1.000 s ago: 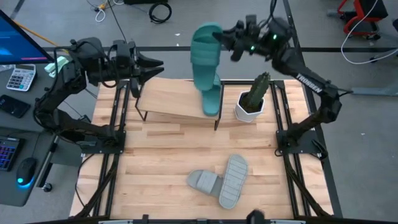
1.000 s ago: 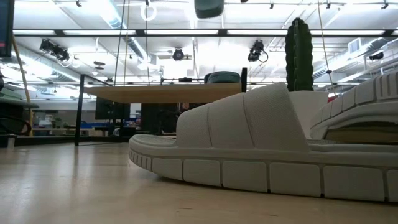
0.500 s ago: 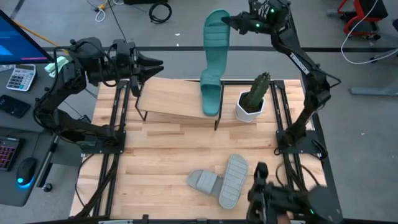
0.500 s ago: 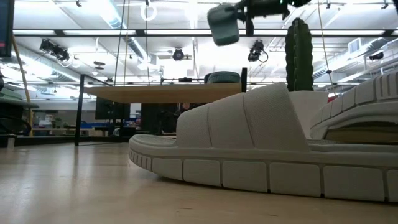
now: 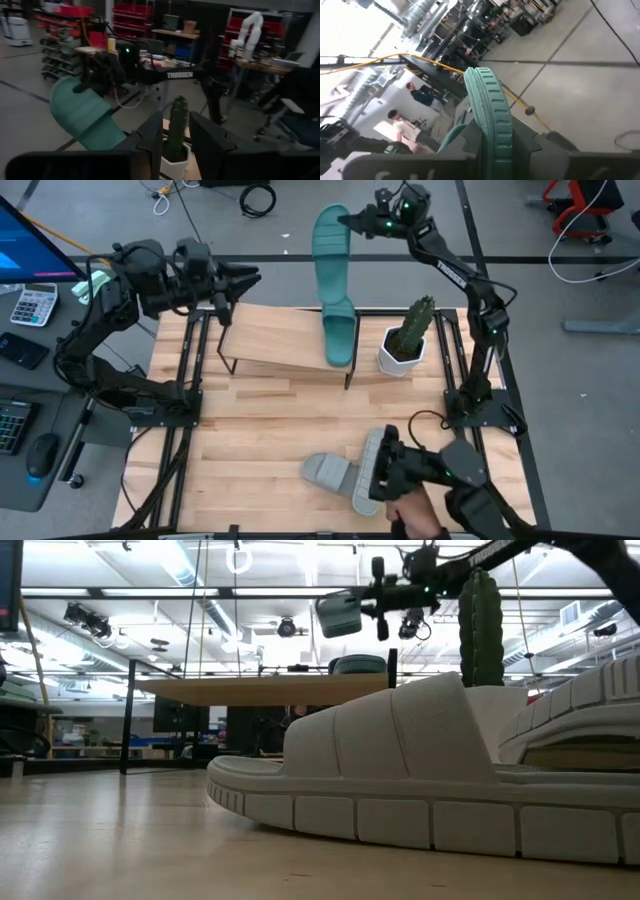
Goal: Pick and place slides into the shelf
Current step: Put the green slide on the shelf
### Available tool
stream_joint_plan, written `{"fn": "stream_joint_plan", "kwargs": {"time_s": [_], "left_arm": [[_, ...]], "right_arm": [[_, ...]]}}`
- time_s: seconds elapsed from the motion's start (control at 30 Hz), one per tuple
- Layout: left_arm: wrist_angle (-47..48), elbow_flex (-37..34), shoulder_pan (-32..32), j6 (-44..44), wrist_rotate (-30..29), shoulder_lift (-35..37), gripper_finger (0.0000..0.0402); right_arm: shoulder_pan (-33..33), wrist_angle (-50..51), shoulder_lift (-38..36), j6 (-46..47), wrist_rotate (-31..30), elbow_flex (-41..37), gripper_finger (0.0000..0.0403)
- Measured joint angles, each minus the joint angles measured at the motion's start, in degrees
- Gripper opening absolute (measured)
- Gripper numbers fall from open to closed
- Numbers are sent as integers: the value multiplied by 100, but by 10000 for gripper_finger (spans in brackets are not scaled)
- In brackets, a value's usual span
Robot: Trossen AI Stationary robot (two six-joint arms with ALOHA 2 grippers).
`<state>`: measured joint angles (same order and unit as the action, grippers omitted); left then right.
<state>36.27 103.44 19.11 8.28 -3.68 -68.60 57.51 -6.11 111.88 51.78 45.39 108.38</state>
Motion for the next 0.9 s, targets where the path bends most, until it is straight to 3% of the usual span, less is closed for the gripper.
{"fn": "stream_joint_plan", "kwargs": {"time_s": [0.4,0.9], "left_arm": [[-2,0,0,-251,-21,9,83],[-34,0,333,160,-125,9,75]], "right_arm": [[180,0,533,466,212,0,55],[-162,-172,834,902,51,0,55]]}}
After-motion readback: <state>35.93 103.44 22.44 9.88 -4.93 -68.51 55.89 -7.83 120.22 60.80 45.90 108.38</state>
